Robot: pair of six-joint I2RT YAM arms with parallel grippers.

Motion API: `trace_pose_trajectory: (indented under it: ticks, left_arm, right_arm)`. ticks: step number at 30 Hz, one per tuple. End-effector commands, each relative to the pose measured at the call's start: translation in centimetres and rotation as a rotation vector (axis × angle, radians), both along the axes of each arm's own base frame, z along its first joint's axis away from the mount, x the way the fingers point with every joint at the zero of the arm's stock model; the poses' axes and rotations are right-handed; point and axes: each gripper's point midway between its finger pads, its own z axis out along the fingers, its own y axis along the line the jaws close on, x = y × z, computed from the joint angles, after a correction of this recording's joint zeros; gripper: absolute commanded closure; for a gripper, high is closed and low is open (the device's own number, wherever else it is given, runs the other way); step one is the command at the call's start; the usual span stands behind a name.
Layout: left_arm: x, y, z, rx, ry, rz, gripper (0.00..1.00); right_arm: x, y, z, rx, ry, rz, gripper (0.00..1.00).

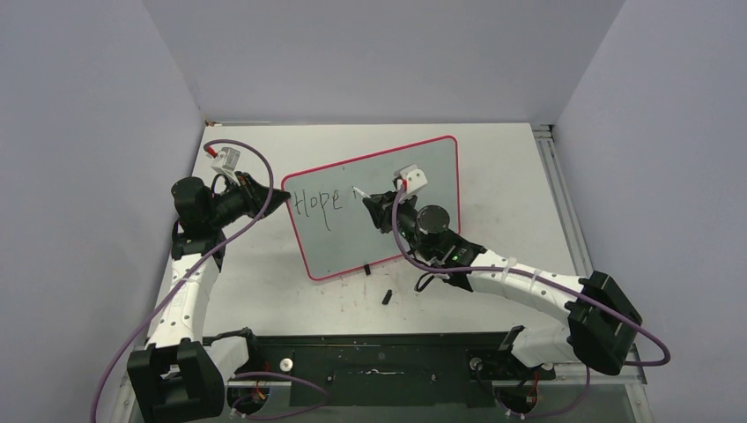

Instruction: Write a sentence on the whiteboard

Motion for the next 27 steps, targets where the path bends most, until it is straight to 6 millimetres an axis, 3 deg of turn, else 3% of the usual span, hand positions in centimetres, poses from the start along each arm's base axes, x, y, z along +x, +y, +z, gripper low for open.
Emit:
trace_pose_trajectory:
  ticks: [1, 9, 17, 27]
  left_arm:
    - [-0.1, -0.3, 1.7, 0.007, -0.049, -0.016, 0.88]
    - [-0.1, -0.3, 1.6, 0.006, -0.046, -0.017, 0.88]
    - [-0.1, -0.2, 1.6, 0.007, -0.047, -0.015, 0.88]
    - [-0.1, -0.2, 1.6, 0.007, -0.046, -0.014, 0.88]
  right_arm:
    - [0.7, 0.4, 3.2, 0.068, -0.065, -0.012, 0.95]
    - [0.9, 0.2, 2.8, 0.068, -0.055, -0.022, 0.95]
    - [-1.1, -0.5, 5.4, 0.105, -0.112, 0.019, 0.95]
    - [-0.2, -1.7, 3.2, 0.057, -0.068, -0.044, 0.95]
